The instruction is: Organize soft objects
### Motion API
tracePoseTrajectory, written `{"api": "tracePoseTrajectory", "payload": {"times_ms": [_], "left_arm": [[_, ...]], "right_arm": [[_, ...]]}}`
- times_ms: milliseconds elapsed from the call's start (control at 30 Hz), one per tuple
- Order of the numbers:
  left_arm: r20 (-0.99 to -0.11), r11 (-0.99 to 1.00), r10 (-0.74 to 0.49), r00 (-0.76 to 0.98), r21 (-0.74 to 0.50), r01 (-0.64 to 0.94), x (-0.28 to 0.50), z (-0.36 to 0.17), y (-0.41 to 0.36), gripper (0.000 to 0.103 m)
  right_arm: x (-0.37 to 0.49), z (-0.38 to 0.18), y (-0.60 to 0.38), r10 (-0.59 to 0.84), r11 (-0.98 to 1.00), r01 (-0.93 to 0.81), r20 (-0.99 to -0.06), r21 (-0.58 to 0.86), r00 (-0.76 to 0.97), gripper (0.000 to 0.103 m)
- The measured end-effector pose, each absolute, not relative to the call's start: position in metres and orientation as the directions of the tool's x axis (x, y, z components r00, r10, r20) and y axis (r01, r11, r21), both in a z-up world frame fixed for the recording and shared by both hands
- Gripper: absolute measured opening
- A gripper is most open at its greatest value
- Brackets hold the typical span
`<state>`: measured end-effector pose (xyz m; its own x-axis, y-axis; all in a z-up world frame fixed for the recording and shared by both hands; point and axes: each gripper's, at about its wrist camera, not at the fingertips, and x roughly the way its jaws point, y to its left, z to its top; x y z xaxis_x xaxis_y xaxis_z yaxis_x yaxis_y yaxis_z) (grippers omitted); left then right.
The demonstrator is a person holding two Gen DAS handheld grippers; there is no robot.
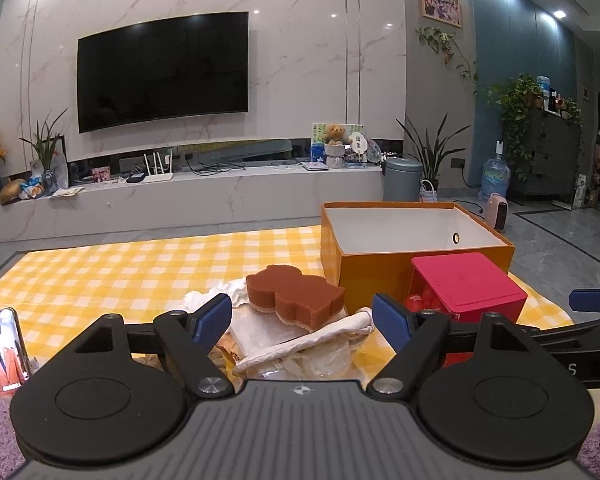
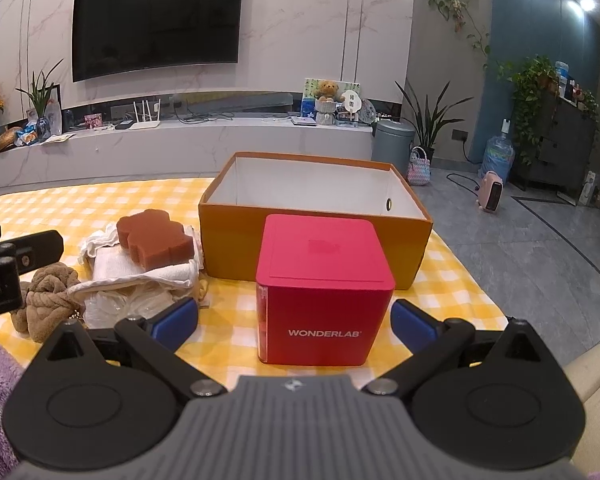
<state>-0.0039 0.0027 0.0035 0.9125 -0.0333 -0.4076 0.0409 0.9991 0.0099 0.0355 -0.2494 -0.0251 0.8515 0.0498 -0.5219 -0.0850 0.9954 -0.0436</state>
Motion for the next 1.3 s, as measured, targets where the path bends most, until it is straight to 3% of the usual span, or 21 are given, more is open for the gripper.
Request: {"api": "tracePoseTrajectory", "payload": {"times_ms": [1300], "left_arm": [[-0.441, 0.999, -0.048, 0.896, -0.009, 0.049, -0.0041, 0.0037, 0.0029, 0.092]], "right_arm": [[0.0381, -0.0286, -0.2497, 0.047, 0.996, -0.081, -0.534, -0.039, 0.844, 0.1]]}}
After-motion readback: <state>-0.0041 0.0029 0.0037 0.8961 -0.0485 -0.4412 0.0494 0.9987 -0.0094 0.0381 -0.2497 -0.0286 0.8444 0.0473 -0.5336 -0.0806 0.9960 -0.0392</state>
